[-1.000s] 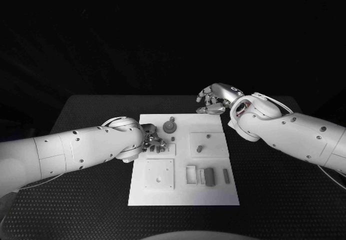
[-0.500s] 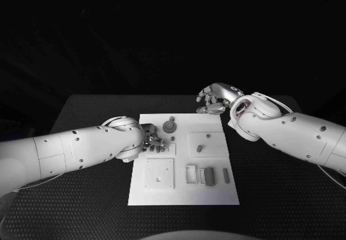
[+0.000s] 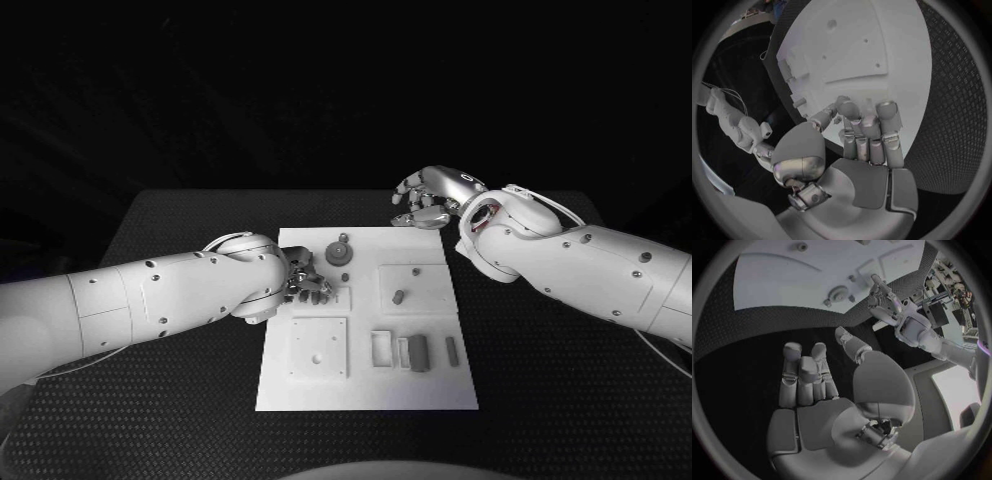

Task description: Assemble the parts on the task board

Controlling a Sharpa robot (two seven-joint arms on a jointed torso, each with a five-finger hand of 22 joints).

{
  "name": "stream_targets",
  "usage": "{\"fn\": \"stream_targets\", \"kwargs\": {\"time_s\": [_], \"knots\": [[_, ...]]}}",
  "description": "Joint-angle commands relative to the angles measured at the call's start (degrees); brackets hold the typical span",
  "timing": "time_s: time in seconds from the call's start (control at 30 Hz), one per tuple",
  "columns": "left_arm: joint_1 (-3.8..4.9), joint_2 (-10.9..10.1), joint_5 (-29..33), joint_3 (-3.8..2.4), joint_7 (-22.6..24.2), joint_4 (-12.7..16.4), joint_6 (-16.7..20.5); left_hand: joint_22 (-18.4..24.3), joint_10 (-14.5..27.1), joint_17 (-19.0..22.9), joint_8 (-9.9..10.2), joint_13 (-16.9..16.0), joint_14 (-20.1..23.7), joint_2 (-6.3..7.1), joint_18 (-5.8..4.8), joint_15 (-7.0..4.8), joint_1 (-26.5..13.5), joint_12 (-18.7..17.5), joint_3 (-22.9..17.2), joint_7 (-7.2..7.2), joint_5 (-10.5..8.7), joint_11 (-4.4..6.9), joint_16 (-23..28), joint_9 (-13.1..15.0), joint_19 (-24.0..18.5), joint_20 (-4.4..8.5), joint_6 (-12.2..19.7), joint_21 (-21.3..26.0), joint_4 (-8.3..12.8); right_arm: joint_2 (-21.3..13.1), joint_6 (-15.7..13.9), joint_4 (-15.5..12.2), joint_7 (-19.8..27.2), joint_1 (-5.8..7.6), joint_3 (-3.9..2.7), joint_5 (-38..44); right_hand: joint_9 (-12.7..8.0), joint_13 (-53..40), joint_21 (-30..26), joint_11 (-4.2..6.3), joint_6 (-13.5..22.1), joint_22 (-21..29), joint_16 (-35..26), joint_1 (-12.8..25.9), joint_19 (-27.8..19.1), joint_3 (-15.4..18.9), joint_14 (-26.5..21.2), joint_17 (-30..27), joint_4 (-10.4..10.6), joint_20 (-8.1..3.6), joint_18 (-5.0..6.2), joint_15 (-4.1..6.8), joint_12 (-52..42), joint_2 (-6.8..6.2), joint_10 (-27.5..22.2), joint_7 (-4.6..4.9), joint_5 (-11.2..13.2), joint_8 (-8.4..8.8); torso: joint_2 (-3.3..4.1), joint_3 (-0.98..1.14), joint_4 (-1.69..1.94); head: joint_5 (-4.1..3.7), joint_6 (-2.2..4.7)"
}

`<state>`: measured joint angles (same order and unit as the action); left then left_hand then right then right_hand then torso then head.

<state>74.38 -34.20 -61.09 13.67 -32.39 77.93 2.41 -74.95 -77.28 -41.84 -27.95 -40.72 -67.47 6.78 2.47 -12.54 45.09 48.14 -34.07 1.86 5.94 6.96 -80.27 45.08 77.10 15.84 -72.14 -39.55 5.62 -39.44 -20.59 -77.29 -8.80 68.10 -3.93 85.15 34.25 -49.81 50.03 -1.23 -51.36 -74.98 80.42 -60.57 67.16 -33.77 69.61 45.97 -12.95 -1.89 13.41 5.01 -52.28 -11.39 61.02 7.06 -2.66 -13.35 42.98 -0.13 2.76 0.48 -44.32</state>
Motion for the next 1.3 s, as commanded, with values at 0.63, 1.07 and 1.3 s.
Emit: {"fn": "stream_targets", "kwargs": {"time_s": [0.63,1.07,1.3], "knots": [[-0.3,0.6,-3.4,0.0,0.5,-0.3,-0.7,-0.9,0.3,0.2,0.4,0.1,0.3,0.61,0.85,0.02,1.0,0.1,-0.1,-0.11,0.39,0.08,-0.2,0.1,-0.2,-0.23,0.0,-0.3,1.3,0.0,0.6,-0.2,0.5,-0.09,-0.02,-0.1,0.1,-0.1,-0.3,0.05,-0.1,-0.7,-0.2,0.7,0.1,0.3,-0.4,0.0,0.1,-0.25,1.59,0.11,0.3,-0.03,-0.3,0.62,-0.1,0.33,0.01,0.02,-0.03,-0.14,-0.08],[-0.36,0.5,-3.1,0.0,0.6,-0.8,-0.9,-0.9,0.3,0.3,0.5,0.1,0.3,0.02,0.82,0.03,1.1,0.1,-0.2,-0.13,0.44,0.06,-0.2,0.2,-0.1,-0.27,0.0,-0.3,1.5,0.0,0.6,-0.2,0.5,-0.09,-0.02,-0.2,0.1,-0.1,-0.3,0.05,-0.1,-0.7,-0.2,0.7,0.1,0.3,-0.4,0.0,0.2,-0.25,1.59,0.11,0.3,-0.03,-0.3,0.62,-0.1,0.34,0.02,0.0,0.0,-0.27,-0.1],[-0.36,0.6,-2.8,0.0,0.8,-0.9,-1.2,-0.9,0.3,0.3,0.5,0.1,0.3,-0.04,0.8,0.04,1.0,0.1,-0.1,-0.14,0.42,0.05,-0.2,0.2,-0.1,-0.29,0.0,-0.3,1.4,0.1,0.7,-0.2,0.5,-0.09,-0.02,-0.2,0.1,-0.1,-0.4,0.05,-0.1,-0.7,-0.2,0.7,0.0,0.3,-0.4,0.0,0.2,-0.24,1.59,0.11,0.3,-0.03,-0.3,0.62,-0.1,0.35,0.0,-0.02,0.0,-0.31,-0.11]]}}
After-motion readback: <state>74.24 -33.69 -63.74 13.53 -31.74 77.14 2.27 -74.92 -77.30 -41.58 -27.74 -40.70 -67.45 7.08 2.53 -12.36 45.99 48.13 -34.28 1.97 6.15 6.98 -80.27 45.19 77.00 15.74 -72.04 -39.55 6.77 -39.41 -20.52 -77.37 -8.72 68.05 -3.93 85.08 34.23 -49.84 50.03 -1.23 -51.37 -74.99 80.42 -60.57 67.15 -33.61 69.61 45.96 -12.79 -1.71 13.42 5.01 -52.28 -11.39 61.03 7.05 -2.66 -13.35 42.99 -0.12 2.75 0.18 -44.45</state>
